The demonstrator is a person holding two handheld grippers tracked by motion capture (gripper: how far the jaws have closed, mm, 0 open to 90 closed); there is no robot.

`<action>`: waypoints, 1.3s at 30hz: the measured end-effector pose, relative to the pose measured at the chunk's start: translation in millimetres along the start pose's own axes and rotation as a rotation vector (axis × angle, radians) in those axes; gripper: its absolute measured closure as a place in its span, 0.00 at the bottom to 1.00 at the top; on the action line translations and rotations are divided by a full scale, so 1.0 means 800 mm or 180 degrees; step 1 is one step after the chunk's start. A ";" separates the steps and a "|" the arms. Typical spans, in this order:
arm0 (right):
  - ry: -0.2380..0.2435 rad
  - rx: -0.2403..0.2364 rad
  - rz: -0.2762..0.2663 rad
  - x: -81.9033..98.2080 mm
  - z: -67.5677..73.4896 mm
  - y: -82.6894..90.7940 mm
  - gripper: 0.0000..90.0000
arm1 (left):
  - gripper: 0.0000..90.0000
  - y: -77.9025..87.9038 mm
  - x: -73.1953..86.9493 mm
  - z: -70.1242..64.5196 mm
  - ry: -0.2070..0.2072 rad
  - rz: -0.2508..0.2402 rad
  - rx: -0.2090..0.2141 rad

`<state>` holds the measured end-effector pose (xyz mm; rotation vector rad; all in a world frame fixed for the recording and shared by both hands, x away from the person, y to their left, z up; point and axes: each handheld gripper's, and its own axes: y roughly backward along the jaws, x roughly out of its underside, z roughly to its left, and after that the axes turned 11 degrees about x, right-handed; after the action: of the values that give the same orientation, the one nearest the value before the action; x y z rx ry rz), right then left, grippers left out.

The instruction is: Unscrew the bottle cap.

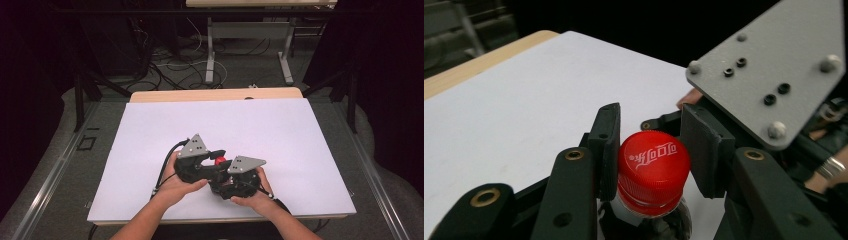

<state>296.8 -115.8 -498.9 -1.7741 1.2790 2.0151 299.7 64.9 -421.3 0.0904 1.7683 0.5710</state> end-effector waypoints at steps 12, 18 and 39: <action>-0.0019 0.0123 -0.0002 0.000 -0.003 0.002 0.33 | 0.57 -0.002 -0.006 0.001 0.0222 0.0011 -0.0012; -0.0047 -0.0019 -0.0016 -0.001 -0.005 0.004 0.33 | 0.53 0.024 -0.006 0.013 0.0143 -0.0019 0.0311; 0.0037 -0.0104 -0.0018 0.000 0.002 0.000 0.33 | 0.67 0.008 0.001 0.014 -0.0085 0.0048 0.0368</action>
<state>295.3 -114.5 -498.6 -1.8043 1.2499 2.0370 308.4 74.3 -421.1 0.1910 1.7752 0.4759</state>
